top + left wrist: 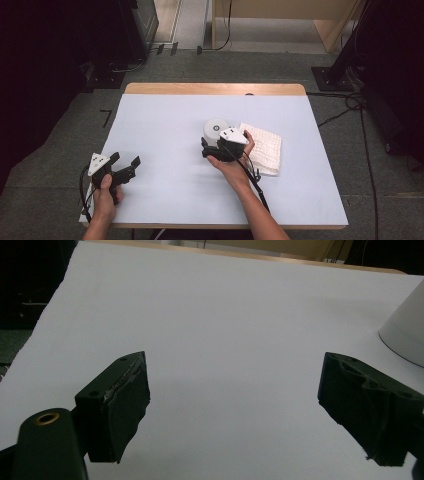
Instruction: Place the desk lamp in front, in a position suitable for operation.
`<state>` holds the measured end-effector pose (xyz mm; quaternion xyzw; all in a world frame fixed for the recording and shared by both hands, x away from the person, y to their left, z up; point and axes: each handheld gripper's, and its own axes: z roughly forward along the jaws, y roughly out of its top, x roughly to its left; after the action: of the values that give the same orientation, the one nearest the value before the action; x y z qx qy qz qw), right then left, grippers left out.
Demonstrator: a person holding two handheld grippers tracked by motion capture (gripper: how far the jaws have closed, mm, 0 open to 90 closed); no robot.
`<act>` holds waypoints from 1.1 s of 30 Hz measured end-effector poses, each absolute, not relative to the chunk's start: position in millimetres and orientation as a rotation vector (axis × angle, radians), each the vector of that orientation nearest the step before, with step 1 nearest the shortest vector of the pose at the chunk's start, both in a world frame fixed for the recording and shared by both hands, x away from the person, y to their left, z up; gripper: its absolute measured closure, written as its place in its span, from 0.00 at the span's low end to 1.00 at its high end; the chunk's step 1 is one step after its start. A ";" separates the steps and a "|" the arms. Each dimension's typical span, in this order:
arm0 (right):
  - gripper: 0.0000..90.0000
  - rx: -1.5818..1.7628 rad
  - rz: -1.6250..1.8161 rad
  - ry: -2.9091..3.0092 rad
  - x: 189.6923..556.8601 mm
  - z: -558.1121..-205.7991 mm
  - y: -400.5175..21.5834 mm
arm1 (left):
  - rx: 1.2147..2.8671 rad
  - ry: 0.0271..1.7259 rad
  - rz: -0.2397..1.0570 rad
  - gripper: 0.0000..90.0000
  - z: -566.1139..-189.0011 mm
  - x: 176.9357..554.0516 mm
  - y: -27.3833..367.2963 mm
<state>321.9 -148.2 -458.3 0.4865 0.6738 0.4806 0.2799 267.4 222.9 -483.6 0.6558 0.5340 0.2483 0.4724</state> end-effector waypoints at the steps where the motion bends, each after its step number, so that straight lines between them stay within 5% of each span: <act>1: 0.05 1.348 1.299 1.794 326.3 -460.4 -149.5 | 1.605 1.308 0.607 0.15 -483.6 267.5 222.8; 33: 0.09 1.340 1.262 1.788 320.9 -452.9 -123.1 | 1.624 1.297 0.607 0.15 -483.6 268.7 220.4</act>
<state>320.9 -123.1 -452.9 0.5008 0.6681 0.4716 0.2836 268.7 220.4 -483.6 0.6623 0.5291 0.2476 0.4691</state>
